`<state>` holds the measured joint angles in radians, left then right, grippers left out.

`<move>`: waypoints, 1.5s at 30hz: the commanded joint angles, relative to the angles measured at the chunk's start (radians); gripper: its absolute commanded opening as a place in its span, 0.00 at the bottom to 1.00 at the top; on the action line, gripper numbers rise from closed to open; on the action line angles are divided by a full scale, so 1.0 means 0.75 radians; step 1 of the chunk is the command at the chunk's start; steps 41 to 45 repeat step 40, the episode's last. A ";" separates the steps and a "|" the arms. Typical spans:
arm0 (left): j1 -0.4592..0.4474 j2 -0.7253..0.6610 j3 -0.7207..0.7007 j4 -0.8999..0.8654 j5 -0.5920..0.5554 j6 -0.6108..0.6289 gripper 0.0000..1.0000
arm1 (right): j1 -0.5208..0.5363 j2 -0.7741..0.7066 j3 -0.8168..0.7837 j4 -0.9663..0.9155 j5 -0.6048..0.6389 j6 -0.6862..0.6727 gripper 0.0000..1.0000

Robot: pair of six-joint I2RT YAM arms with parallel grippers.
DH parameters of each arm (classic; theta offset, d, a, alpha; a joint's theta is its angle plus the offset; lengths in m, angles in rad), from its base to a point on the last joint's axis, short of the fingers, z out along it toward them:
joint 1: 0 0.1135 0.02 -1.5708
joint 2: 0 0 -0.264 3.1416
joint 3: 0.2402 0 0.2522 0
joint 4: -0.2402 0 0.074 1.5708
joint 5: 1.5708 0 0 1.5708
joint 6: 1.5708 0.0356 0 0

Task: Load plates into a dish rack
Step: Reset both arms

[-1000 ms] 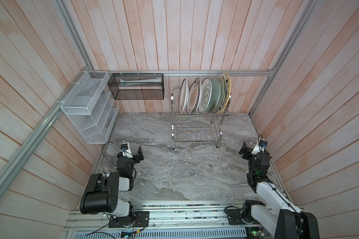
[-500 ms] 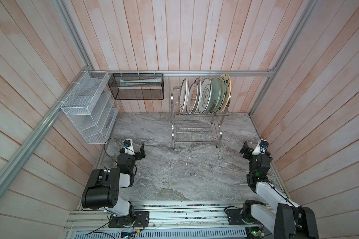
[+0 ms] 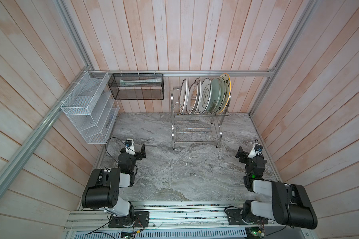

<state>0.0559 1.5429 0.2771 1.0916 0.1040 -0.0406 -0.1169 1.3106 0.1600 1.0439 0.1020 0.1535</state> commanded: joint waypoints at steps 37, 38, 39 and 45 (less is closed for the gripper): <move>-0.009 -0.001 0.035 -0.018 -0.012 0.025 1.00 | 0.079 0.271 0.095 0.231 -0.066 -0.125 0.98; -0.008 -0.006 0.029 -0.011 -0.012 0.024 1.00 | 0.079 0.269 0.096 0.232 -0.065 -0.125 0.98; -0.008 -0.007 0.027 -0.011 -0.012 0.025 1.00 | 0.079 0.270 0.097 0.230 -0.065 -0.124 0.98; -0.009 -0.007 0.027 -0.006 -0.012 0.025 1.00 | 0.079 0.270 0.096 0.230 -0.065 -0.124 0.98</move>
